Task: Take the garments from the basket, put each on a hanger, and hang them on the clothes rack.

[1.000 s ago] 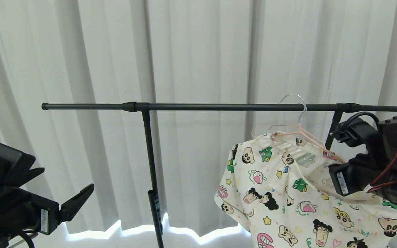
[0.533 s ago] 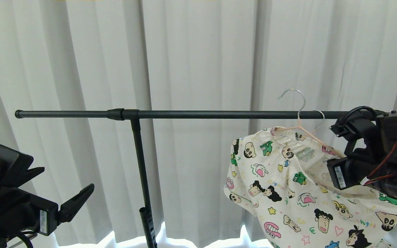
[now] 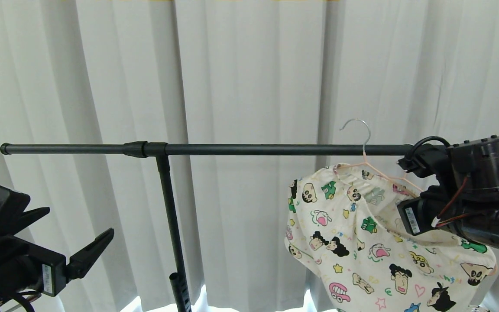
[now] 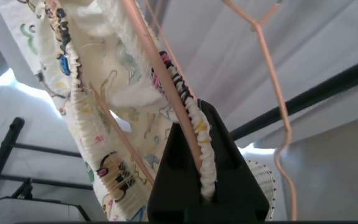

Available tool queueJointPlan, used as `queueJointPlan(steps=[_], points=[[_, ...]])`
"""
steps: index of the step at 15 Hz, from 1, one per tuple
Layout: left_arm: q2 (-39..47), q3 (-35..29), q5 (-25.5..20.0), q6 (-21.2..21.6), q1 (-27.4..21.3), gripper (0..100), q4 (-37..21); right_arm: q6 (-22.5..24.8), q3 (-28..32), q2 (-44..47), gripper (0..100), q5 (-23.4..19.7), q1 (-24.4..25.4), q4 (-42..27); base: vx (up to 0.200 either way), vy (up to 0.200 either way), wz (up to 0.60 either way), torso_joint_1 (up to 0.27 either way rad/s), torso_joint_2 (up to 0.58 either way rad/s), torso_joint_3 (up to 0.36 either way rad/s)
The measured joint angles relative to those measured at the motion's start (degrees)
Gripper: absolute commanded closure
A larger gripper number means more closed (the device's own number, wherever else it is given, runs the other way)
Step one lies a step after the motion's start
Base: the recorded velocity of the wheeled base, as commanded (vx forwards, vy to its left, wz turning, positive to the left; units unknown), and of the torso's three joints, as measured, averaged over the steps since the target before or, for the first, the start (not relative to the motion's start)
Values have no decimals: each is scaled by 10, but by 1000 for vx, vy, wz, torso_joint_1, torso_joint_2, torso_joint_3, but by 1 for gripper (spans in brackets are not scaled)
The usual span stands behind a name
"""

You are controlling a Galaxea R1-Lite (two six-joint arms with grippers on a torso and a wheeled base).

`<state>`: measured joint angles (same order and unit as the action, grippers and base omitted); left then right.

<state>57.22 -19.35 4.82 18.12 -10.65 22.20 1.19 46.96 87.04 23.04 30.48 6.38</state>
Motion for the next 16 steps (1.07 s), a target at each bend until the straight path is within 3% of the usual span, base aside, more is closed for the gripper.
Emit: queueJointPlan(steps=[4, 14, 15, 16], points=[[-8, -1, 0, 0, -1, 0, 0, 1, 35, 55, 100, 22, -4, -1, 0, 0, 0, 0, 0, 0], [-11, -1, 0, 0, -2, 0, 0, 1, 38, 93, 100, 27, -3, -16, 0, 0, 0, 0, 0, 0], [-11, 0, 0, 0, -2, 0, 0, 1, 38, 93, 0, 27, -2, -16, 0, 0, 0, 0, 0, 0], [-11, 0, 0, -1, -2, 0, 0, 1, 38, 92, 0, 27, -1, -18, 0, 0, 0, 0, 0, 0]])
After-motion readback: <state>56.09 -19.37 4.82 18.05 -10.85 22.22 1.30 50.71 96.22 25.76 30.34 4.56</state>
